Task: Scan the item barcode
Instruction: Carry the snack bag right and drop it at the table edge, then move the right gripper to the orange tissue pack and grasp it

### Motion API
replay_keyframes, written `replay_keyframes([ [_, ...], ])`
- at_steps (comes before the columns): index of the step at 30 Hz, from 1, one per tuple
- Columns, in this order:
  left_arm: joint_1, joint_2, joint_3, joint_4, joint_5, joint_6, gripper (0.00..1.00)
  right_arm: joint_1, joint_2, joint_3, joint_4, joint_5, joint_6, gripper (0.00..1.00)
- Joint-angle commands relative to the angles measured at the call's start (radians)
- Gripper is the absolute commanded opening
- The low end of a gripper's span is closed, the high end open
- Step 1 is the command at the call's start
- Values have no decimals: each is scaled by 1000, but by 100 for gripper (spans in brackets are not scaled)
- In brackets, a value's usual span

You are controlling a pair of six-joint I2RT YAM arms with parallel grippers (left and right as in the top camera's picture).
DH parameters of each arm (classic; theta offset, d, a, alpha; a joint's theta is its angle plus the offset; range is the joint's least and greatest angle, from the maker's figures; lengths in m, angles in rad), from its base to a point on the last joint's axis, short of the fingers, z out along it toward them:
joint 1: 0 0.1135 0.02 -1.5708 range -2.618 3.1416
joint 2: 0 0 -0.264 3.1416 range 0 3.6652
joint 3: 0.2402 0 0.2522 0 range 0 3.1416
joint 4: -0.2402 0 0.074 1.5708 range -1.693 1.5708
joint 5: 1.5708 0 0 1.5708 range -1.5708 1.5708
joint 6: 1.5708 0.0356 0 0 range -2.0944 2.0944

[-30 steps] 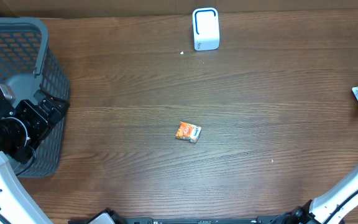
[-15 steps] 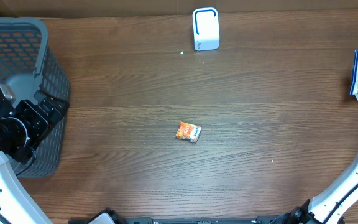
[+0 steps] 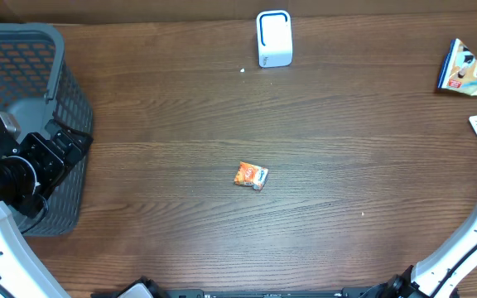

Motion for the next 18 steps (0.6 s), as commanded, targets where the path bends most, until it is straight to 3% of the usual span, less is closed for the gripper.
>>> replay_keyframes([
  [1, -7, -1, -3, 1, 3, 23, 100, 4, -59, 9, -4, -258, -112, 60],
  [5, -7, -1, -3, 1, 3, 23, 100, 19, -72, 9, -53, -706, -285, 67],
  [8, -7, -1, -3, 1, 3, 23, 100, 70, -72, 9, -157, -873, -415, 68],
  [14, -7, -1, -3, 1, 3, 23, 100, 302, -70, 7, -414, -810, -869, 75],
  [18, -7, -1, -3, 1, 3, 23, 100, 504, -69, 7, -488, -668, -919, 75],
])
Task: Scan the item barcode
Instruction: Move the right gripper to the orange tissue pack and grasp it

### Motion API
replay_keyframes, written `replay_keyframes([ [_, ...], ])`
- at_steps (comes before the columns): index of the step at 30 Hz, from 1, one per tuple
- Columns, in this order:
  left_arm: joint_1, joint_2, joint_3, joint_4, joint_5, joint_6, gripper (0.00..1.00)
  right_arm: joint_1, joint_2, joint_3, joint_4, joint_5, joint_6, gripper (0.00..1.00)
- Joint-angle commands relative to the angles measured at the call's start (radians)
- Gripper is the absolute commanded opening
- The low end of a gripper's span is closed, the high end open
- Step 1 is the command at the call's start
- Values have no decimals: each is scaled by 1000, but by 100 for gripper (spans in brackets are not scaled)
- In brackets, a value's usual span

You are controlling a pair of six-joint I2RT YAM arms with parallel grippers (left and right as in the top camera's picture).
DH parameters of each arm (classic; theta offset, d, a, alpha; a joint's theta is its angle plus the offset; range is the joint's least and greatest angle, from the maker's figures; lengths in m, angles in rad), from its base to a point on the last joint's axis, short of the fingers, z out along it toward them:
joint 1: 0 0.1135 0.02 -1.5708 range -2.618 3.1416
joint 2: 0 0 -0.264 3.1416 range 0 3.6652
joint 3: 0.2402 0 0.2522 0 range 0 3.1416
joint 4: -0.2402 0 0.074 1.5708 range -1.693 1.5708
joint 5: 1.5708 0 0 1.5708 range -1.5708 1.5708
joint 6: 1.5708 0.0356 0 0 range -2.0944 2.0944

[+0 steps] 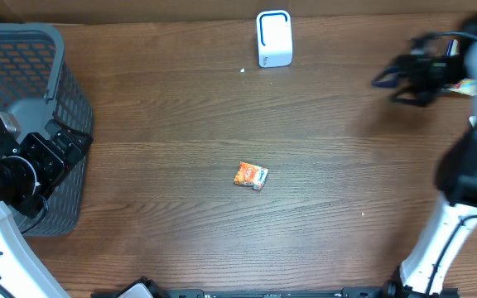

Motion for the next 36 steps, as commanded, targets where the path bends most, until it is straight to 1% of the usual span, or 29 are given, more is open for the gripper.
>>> replay_keyframes([
  [1, -7, -1, -3, 1, 3, 23, 100, 175, -49, 6, -35, 94, -163, 75],
  [4, -7, -1, -3, 1, 3, 23, 100, 314, -46, 6, -45, 153, -162, 75],
  [5, -7, -1, -3, 1, 3, 23, 100, 359, -45, 6, -51, 176, -162, 72],
  [7, -7, -1, -3, 1, 3, 23, 100, 438, -45, 6, -65, 203, -160, 56],
  [9, -7, -1, -3, 1, 3, 23, 100, 534, -44, 6, -90, 212, -158, 16],
  [11, -7, -1, -3, 1, 3, 23, 100, 611, -44, 3, -110, 242, -138, 4],
  [14, -7, -1, -3, 1, 3, 23, 100, 698, -44, -13, -108, 264, -80, 4],
  [18, -7, -1, -3, 1, 3, 23, 100, 803, -44, -66, -63, 275, -66, 4],
  [20, -7, -1, -3, 1, 3, 23, 100, 848, -44, -104, 0, 327, -2, 4],
  [23, -7, -1, -3, 1, 3, 23, 100, 894, -44, -166, 89, 474, 137, 4],
  [25, -7, -1, -3, 1, 3, 23, 100, 905, -44, -208, 137, 532, 189, 4],
  [30, -7, -1, -3, 1, 3, 23, 100, 896, -44, -288, 234, 548, 191, 4],
  [36, -7, -1, -3, 1, 3, 23, 100, 889, -44, -422, 336, 464, 191, 4],
])
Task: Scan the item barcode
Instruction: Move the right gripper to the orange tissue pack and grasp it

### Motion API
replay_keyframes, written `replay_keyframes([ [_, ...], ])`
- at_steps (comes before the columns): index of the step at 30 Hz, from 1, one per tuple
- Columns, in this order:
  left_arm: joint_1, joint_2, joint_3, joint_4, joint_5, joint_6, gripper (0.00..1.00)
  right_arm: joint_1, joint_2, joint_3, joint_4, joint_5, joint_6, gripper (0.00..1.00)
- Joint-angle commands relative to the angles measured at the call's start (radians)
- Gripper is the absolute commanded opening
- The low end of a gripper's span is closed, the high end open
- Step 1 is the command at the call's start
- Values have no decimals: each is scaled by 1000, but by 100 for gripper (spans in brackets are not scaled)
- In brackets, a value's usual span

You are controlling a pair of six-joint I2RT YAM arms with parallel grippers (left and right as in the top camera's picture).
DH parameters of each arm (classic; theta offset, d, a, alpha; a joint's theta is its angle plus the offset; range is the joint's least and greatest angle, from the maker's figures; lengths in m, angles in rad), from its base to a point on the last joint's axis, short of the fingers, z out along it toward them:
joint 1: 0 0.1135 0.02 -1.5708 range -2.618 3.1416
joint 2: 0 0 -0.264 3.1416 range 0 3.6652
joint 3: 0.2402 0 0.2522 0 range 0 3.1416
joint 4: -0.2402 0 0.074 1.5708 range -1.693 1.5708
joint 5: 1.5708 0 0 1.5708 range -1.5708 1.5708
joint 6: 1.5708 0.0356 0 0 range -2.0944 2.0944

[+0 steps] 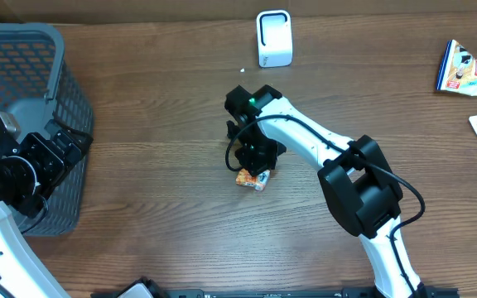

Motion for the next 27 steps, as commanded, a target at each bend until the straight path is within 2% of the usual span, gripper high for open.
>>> replay_keyframes([
  [1, -7, -1, -3, 1, 3, 23, 100, -2, -38, -88, 48, -42, 17, 4],
  [3, -7, -1, -3, 1, 3, 23, 100, 1, -38, -124, 84, -36, 34, 4],
  [6, -7, -1, -3, 1, 3, 23, 100, -5, -39, -113, 90, 61, 151, 4],
  [11, -7, -1, -3, 1, 3, 23, 100, -42, -42, -10, 46, 369, 375, 4],
  [13, -7, -1, -3, 1, 3, 23, 100, -68, -42, 55, 0, 405, 409, 4],
  [17, -7, -1, -3, 1, 3, 23, 100, -110, -42, 143, -65, 341, 373, 4],
  [18, -7, -1, -3, 1, 3, 23, 100, -119, -42, 154, -78, 304, 344, 6],
  [20, -7, -1, -3, 1, 3, 23, 100, -136, -42, 156, -93, 236, 311, 18],
  [25, -7, -1, -3, 1, 3, 23, 100, -195, -41, 111, -87, -23, 144, 22],
  [27, -7, -1, -3, 1, 3, 23, 100, -213, -41, 83, -79, -143, 69, 28],
])
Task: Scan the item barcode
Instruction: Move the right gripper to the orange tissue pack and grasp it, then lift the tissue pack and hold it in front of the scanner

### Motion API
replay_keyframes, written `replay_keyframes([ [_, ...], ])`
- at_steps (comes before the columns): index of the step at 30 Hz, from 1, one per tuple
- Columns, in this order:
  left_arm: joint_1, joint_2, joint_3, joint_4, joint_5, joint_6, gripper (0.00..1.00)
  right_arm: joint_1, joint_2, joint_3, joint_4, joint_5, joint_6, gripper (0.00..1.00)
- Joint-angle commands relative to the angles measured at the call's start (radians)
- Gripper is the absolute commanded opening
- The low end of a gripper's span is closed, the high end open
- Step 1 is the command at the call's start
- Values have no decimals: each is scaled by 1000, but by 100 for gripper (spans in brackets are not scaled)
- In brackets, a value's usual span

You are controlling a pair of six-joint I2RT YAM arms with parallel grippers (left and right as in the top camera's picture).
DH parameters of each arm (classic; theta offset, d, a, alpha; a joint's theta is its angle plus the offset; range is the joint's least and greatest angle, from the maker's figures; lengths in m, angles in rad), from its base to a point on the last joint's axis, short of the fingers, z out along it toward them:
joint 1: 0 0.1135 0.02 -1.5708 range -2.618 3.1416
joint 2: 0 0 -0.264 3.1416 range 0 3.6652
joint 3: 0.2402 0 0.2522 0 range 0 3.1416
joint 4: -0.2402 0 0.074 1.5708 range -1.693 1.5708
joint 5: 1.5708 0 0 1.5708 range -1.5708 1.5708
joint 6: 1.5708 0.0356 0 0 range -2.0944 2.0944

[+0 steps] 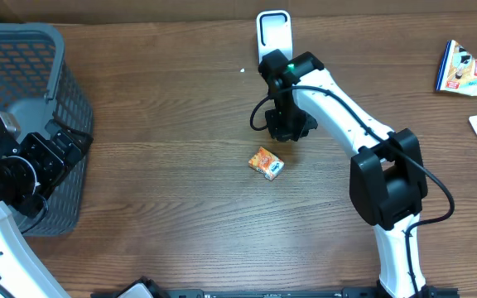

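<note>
The item is a small orange snack packet point(266, 163). It lies at the middle of the table, turned at an angle. The white barcode scanner point(273, 37) stands upright at the far edge. My right gripper point(285, 128) hangs between the two, just beyond and to the right of the packet, with a strip of bare wood showing between them. Its fingers are hidden under the wrist, so their state cannot be read. My left gripper point(63, 142) rests at the left beside the basket, and its fingers are too dark to read.
A grey mesh basket point(23, 58) fills the far left corner. A blue and white snack bag point(470, 74) and a pale packet lie at the right edge. The right arm's links point(387, 182) stretch from the near right edge toward the scanner.
The right gripper was right over the packet and is now farther back and to the right, toward the scanner. The packet sits slightly farther back and right, and is rotated.
At first the packet lay alone mid-table with the right arm at the right edge. Then the right gripper was high at the far right near the snack bag. Later it stood over the packet. Now it is nearer the scanner and the packet has shifted. The left arm never moved.
</note>
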Motion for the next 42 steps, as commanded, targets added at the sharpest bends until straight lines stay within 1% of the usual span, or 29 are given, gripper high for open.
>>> replay_keyframes([
  [1, -7, -1, -3, 1, 3, 23, 100, -32, 0, -51, 13, -282, -184, 33],
  [2, -7, -1, -3, 1, 3, 23, 100, -37, 0, -65, 18, -322, -217, 35],
  [3, -7, -1, -3, 1, 3, 23, 100, -42, 0, -77, 25, -346, -239, 41],
  [4, -7, -1, -3, 1, 3, 23, 100, -45, 0, -89, 35, -364, -256, 45],
  [6, -7, -1, -3, 1, 3, 23, 100, -48, 0, -113, 64, -377, -262, 50],
  [10, -7, -1, -3, 1, 3, 23, 100, -48, 2, -190, 154, -377, -258, 53],
  [18, -7, -1, -3, 1, 3, 23, 100, -48, 3, -280, 268, -378, -258, 54],
  [19, -7, -1, -3, 1, 3, 23, 100, -48, 3, -280, 269, -378, -255, 51],
  [22, -7, -1, -3, 1, 3, 23, 100, -48, 3, -280, 267, -377, -250, 31],
  [23, -7, -1, -3, 1, 3, 23, 100, -48, 3, -280, 265, -378, -250, 26],
  [27, -7, -1, -3, 1, 3, 23, 100, -48, 3, -280, 265, -377, -245, 17],
  [30, -7, -1, -3, 1, 3, 23, 100, -48, 3, -280, 265, -378, -216, 5],
  [31, -7, -1, -3, 1, 3, 23, 100, -48, 3, -280, 265, -378, -200, 4],
  [38, -7, -1, -3, 1, 3, 23, 100, -70, 3, -275, 268, -389, -121, 4],
  [42, -7, -1, -3, 1, 3, 23, 100, -126, 3, -239, 269, -559, -123, 4],
])
